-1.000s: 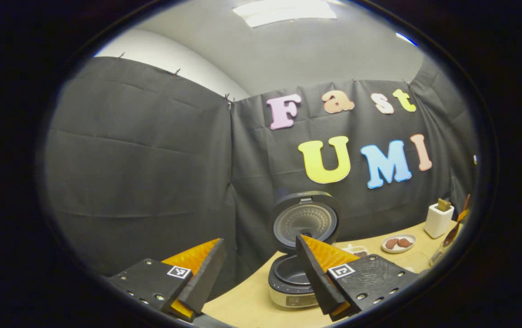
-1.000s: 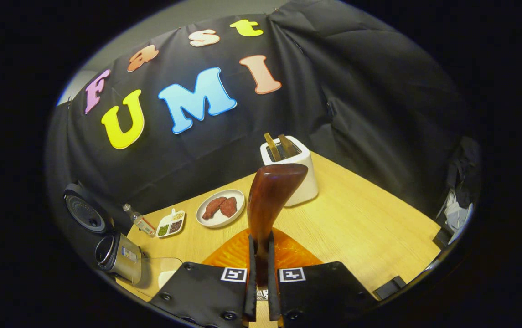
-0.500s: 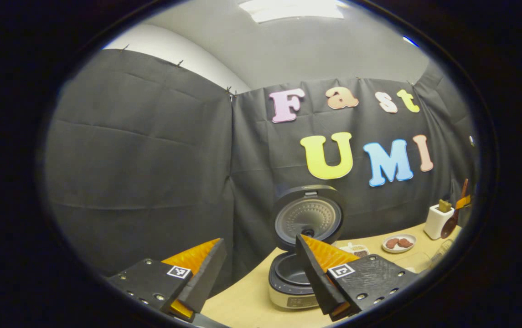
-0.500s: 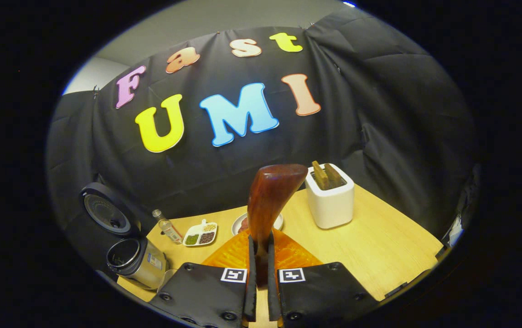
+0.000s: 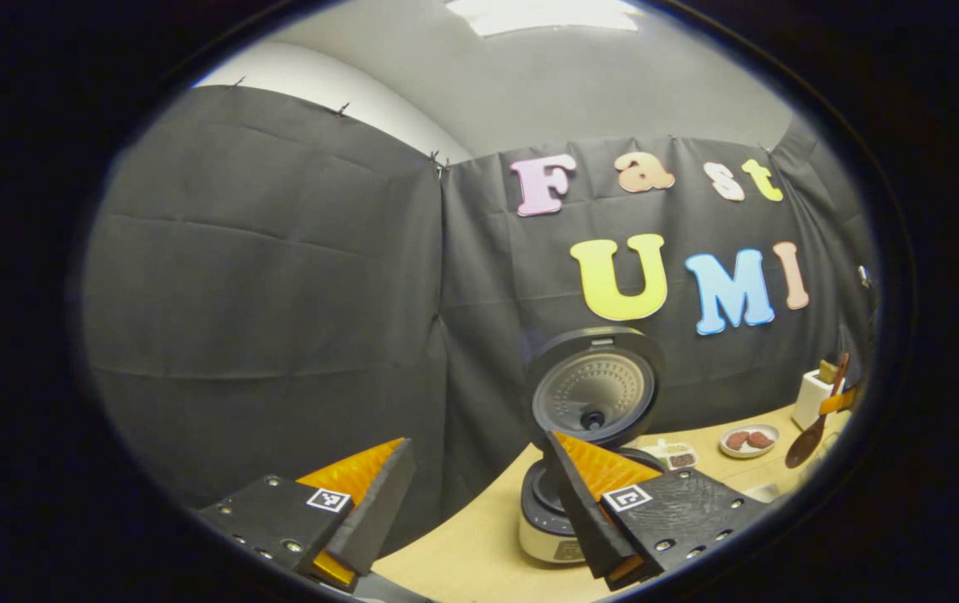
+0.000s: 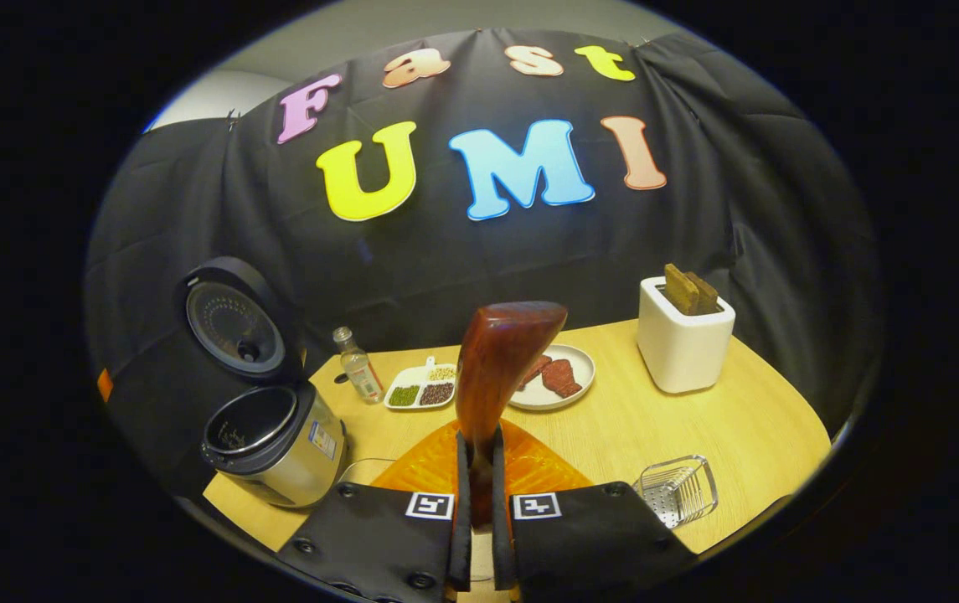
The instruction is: Close the left gripper, press the button to open the rice cooker; take a wooden spoon from the chopstick holder with the right hand, scoop a spoonful of rice and pour it into the rice cooker, then put the wooden spoon back into the chopstick holder.
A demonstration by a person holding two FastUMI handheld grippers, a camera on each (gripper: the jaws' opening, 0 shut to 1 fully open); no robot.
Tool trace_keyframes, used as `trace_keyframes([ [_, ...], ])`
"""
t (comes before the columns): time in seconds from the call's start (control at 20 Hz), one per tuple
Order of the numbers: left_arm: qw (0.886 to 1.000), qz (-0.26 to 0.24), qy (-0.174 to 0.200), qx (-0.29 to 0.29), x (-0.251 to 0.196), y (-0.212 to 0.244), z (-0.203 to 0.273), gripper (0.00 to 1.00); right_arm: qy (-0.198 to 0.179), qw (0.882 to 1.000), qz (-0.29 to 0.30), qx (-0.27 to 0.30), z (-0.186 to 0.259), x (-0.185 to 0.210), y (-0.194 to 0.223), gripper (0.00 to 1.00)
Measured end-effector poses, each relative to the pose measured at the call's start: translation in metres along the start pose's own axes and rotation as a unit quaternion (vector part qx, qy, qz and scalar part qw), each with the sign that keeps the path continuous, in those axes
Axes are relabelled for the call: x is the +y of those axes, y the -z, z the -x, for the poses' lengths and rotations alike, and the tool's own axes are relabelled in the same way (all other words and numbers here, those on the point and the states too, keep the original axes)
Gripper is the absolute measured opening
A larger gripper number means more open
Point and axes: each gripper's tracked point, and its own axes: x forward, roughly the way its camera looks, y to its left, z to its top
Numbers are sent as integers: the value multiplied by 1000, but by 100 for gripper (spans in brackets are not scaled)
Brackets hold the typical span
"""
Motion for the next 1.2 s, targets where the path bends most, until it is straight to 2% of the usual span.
trace_keyframes([
  [0.3,1000,-5,-1,6,3,8,-1,92,25,994,108,14,-15,20,33,12],
  [0.4,1000,-5,-3,8,6,11,0,92,48,986,159,7,-20,21,39,12],
  [0.65,1000,-6,-8,9,12,14,-1,92,74,963,260,10,-33,33,68,12],
  [0.8,1000,-7,-10,10,15,15,0,93,100,955,278,9,-37,38,77,12],
  [0.9,1000,-9,-11,10,18,17,1,93,100,955,280,16,-45,47,84,12],
  [1.05,1000,-8,-13,11,21,18,2,93,90,959,267,27,-50,60,95,12],
  [1.2,1000,-7,-14,11,23,20,1,92,76,969,230,41,-55,68,102,12],
])
